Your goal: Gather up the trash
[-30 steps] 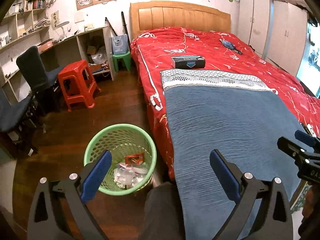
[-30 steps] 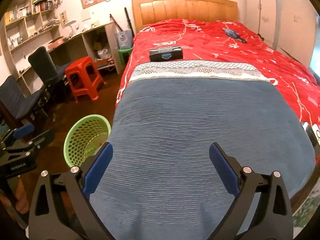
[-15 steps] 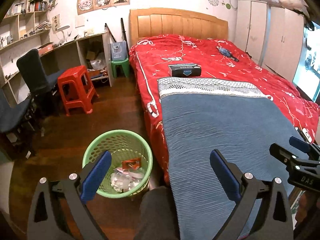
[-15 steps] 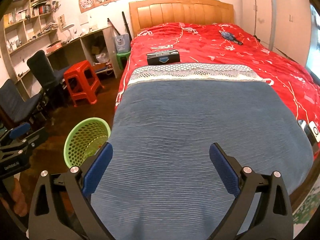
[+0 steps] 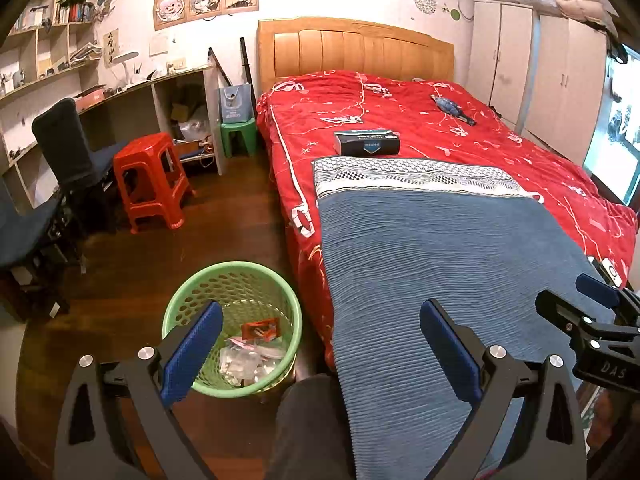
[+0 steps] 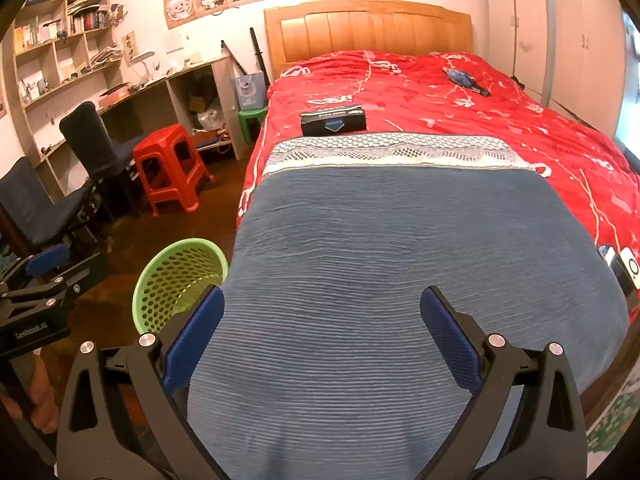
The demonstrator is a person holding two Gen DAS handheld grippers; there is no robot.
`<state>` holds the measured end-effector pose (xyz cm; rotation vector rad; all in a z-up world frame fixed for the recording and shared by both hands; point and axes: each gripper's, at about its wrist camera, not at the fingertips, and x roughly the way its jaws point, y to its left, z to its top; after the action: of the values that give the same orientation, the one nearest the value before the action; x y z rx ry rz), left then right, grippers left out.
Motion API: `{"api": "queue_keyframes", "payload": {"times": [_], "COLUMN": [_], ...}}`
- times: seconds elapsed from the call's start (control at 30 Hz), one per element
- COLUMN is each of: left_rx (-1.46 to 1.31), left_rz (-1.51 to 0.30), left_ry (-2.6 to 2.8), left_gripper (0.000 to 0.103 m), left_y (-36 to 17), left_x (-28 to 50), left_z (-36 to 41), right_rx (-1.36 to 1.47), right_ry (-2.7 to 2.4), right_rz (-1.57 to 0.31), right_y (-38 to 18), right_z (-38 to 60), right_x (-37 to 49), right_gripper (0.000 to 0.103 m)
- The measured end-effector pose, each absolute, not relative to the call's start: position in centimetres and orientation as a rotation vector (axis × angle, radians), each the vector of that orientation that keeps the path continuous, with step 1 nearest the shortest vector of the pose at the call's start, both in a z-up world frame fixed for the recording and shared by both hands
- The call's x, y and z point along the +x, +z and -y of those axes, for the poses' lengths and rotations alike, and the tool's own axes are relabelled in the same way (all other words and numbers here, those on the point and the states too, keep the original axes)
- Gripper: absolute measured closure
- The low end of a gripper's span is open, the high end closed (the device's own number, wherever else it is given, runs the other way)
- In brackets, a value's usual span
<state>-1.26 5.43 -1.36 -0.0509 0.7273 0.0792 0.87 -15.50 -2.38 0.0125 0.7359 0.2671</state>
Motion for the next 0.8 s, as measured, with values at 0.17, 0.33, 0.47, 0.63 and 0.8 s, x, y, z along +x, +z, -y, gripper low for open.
{"api": "queue_keyframes", "payload": {"times": [0.17, 0.33, 0.47, 0.63, 0.8], "left_rx": [-0.049, -0.059, -0.058, -0.061, -0.069], "left_rz": [-0.727, -0.727, -0.727, -0.727, -0.723], "left_ry": [0.080, 0.089, 0.088, 0.090, 0.098], "left_gripper": [0.007, 0.007, 0.007, 0.007, 0.007], "left_y": [-1.31, -1.28, -1.26, -1.28, -1.22], "left_x": [-1.24, -1.21, -1.15, -1.17, -1.21], "left_z": [-5.54, -5.66, -5.67, -5.72, -6.12], "right_rx": [0.015, 0.021, 0.025, 0.024, 0.023], "right_ry": [0.266, 0.257, 0.252, 0.251, 0.254], "right_rz": [-0.735, -0.731, -0.736, -0.735, -0.735], "right_y": [-2.32, -2.26, -2.35, -2.30, -2.15], "right_z": [15.59, 15.89, 16.05, 16.08, 16.04], "right_x": [0.92, 0.88, 0.85, 0.75, 0.65], "right_gripper": [0.006, 0.006, 0.006, 0.006, 0.006]}}
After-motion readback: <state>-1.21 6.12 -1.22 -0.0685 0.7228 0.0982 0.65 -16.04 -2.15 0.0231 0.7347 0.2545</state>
